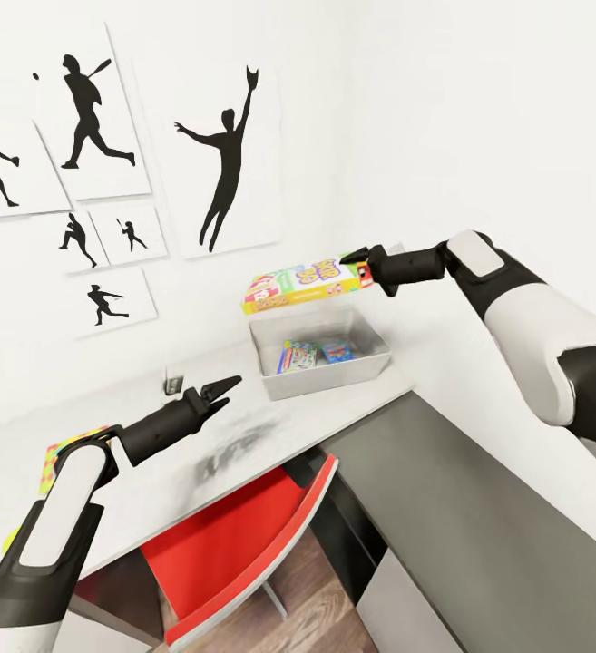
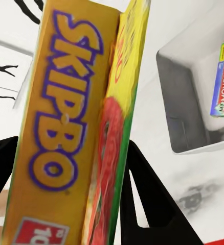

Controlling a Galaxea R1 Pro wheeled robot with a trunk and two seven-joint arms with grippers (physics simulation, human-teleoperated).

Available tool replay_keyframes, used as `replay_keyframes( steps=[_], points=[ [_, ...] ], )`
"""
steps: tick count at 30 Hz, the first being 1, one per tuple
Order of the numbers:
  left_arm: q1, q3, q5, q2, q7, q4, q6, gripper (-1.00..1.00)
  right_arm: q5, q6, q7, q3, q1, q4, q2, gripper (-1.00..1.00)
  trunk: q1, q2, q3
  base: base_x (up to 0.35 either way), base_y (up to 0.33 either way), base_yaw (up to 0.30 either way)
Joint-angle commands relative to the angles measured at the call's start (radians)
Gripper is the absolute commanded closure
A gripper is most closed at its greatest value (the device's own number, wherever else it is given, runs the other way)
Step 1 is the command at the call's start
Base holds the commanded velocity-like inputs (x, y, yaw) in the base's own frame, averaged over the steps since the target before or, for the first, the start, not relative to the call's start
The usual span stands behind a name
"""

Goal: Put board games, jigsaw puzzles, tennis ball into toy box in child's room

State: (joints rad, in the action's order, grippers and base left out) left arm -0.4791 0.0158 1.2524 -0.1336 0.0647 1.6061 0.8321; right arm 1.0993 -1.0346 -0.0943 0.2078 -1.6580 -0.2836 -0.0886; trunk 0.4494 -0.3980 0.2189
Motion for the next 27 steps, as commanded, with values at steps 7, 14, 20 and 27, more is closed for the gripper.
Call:
replay_keyframes(
  steps=[7, 14, 20, 27],
  points=[
    [-0.003, 0.002, -0.004, 0.001, 0.005, 0.000, 0.002, -1.00, -0.008, -0.010, 0.008, -0.012, 0.043, -0.077, -0.007, 1.00, 0.001, -0.002, 0.002, 0.000, 0.000, 0.000],
    [-0.001, 0.002, -0.004, 0.001, 0.005, 0.000, 0.000, -1.00, -0.008, -0.011, -0.014, -0.017, 0.067, -0.106, -0.021, 1.00, 0.001, -0.002, 0.003, 0.000, 0.000, 0.000],
    [0.002, 0.001, -0.005, -0.001, 0.005, 0.000, 0.000, -1.00, -0.008, -0.011, -0.047, -0.014, 0.074, -0.144, -0.039, 1.00, 0.001, -0.002, 0.005, 0.000, 0.000, 0.000],
    [0.003, -0.005, -0.005, -0.004, 0.003, 0.000, -0.001, -1.00, -0.009, -0.012, -0.057, -0.013, 0.079, -0.166, -0.047, 1.00, 0.001, -0.002, 0.005, 0.000, 0.000, 0.000]
  ],
)
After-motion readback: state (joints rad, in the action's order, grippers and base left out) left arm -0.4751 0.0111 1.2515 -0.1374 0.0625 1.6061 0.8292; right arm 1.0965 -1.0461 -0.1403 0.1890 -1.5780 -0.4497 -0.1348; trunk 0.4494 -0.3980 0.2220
